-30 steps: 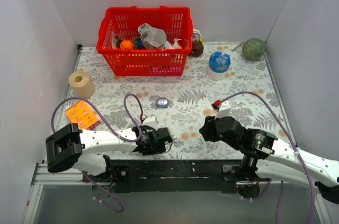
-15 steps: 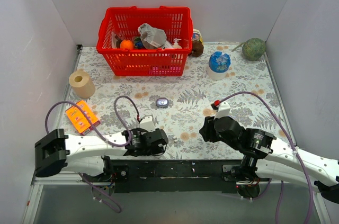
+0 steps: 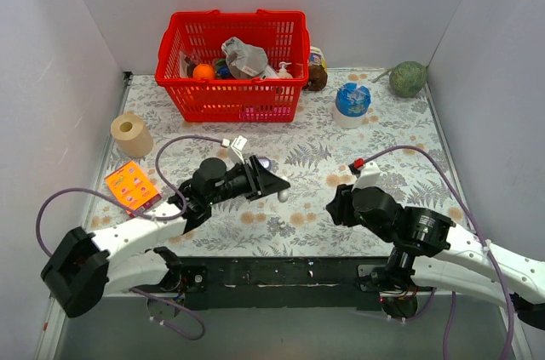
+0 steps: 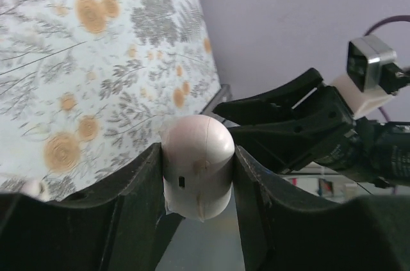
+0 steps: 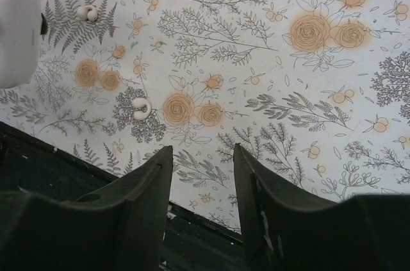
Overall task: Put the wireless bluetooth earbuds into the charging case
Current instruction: Pick up the charging case at the center of the board.
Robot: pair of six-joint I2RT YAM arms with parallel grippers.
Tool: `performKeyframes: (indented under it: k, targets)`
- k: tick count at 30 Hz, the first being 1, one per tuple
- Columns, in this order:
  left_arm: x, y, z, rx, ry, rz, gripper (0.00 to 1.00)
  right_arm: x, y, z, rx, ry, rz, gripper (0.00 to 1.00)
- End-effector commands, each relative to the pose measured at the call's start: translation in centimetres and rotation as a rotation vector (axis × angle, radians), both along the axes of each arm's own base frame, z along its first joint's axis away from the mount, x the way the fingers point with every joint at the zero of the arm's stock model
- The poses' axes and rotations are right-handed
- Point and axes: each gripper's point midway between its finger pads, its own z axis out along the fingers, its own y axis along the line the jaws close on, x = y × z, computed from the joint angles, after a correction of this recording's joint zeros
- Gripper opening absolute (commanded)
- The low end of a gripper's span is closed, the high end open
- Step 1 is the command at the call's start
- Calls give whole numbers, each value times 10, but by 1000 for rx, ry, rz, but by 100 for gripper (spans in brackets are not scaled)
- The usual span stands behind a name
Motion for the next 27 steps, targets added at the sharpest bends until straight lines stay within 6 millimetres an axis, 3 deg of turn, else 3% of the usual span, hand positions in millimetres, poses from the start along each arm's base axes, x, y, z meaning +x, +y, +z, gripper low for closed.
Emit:
performKeyframes:
  k: [1,3,4,6,8,9,10,16,27]
  targets:
    - [-37,-17,59,-308,-187,-385,0,6,-6,20,36,-40,-49,52]
    - [-40,-20,59,-362,-146,-438,0,3,-1,25,92,-44,-23,57]
    - [-44,-19,75,-424,-221,-465,0,3,8,47,199,-89,0,59]
    - [-48,-21,78,-477,-192,-516,0,-1,18,65,302,-140,64,66]
    - [-53,-20,99,-549,-248,-562,0,-4,24,97,434,-235,118,72]
    - [-51,-23,97,-566,-181,-582,0,-5,24,105,426,-287,154,87]
    - [-58,-19,107,-602,-211,-625,0,-5,24,118,423,-328,176,92]
    - [-47,-24,120,-670,-73,-653,0,-9,39,135,189,-459,406,96]
    - [-33,-28,162,-747,58,-661,0,-14,48,170,84,-755,606,98]
